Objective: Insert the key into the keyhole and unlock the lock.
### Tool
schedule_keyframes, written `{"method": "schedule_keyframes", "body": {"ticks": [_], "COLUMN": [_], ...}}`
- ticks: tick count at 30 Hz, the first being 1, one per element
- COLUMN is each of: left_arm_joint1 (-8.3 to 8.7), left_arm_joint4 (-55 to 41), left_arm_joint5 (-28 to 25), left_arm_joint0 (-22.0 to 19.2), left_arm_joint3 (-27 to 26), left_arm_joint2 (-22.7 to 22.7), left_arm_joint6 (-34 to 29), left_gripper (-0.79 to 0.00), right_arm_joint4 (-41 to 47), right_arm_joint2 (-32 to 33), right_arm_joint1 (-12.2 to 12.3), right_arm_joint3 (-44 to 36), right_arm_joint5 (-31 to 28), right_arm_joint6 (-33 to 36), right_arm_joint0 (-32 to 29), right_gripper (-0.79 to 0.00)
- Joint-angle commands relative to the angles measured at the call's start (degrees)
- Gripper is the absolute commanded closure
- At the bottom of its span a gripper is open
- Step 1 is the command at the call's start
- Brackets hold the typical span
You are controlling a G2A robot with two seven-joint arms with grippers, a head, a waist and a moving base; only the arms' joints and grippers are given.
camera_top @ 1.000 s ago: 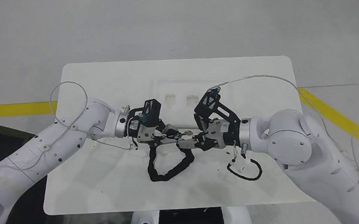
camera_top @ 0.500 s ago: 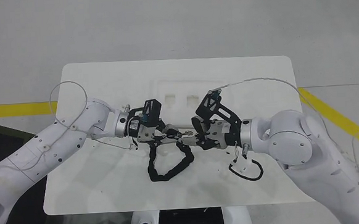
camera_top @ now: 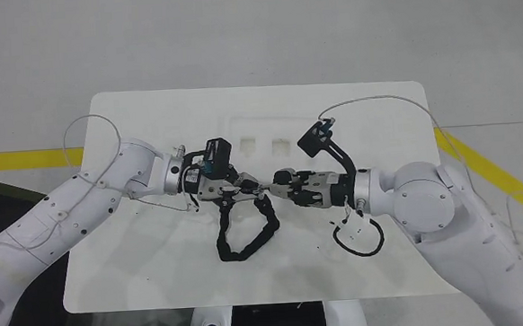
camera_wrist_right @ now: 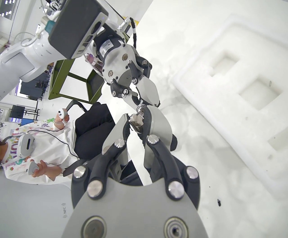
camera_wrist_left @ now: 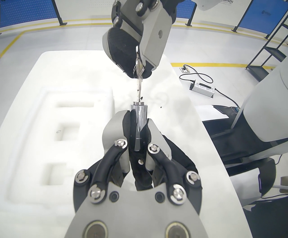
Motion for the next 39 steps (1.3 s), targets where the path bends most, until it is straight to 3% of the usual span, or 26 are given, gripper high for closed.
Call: {"method": "schedule_keyframes", "body": {"ticks": [1, 13, 14, 15, 16, 23, 28, 32, 39], "left_arm_joint1": [0.2, 0.71, 0.71, 0.7, 0.69, 0.93, 1.3, 1.57, 1.59], "left_arm_joint4": [0.51, 0.48, 0.7, 0.53, 0.31, -0.92, -1.24, -1.38, -2.06], "left_arm_joint5": [-0.15, -1.15, -1.21, -1.21, -1.21, -1.21, -1.21, -1.21, -1.21], "left_arm_joint0": [0.61, 3.58, 3.69, 3.87, 4.07, 5.61, 6.99, 7.9, 8.62], "left_arm_joint3": [-0.41, -1.74, -1.98, -2.16, -2.23, -2.29, -2.76, -3.06, -4.4], "left_arm_joint2": [-0.93, -5.13, -5.39, -5.66, -5.98, -8.7, -10.4, -11.57, -12.69], "left_arm_joint6": [-0.38, -6.48, -7.23, -7.68, -7.99, -8.1, -6.57, -5.51, -4.97], "left_gripper": [0.0, 0.0, 0.0, 0.0, 0.0, 0.0, 0.0, 0.0, 0.0], "right_arm_joint4": [0.16, -0.48, -0.35, -0.34, -0.4, -4.01, -8.15, -11.47, -19.0], "right_arm_joint2": [0.2, -0.45, -0.65, -0.82, -0.95, 2.17, 3.51, 2.35, -4.63], "right_arm_joint1": [0.0, -0.2, -0.26, -0.32, -0.37, 0.24, 0.91, 0.79, -0.87], "right_arm_joint3": [0.02, 0.83, 1.2, 1.46, 1.67, 2.52, 3.79, 5.71, 9.1], "right_arm_joint5": [0.46, 0.08, -0.15, -0.38, -0.71, -8.31, -21.49, -28.13, -30.94], "right_arm_joint6": [-0.09, 0.27, 0.29, 0.22, 0.09, -3.03, -3.49, -6.21, -12.52], "right_arm_joint0": [-0.13, -0.27, -0.08, 0.11, 0.26, -1.81, -3.67, -3.51, -0.52], "right_gripper": [0.0, 0.0, -0.234, -0.61, -0.785, -0.785, -0.785, -0.785, -0.76]}}
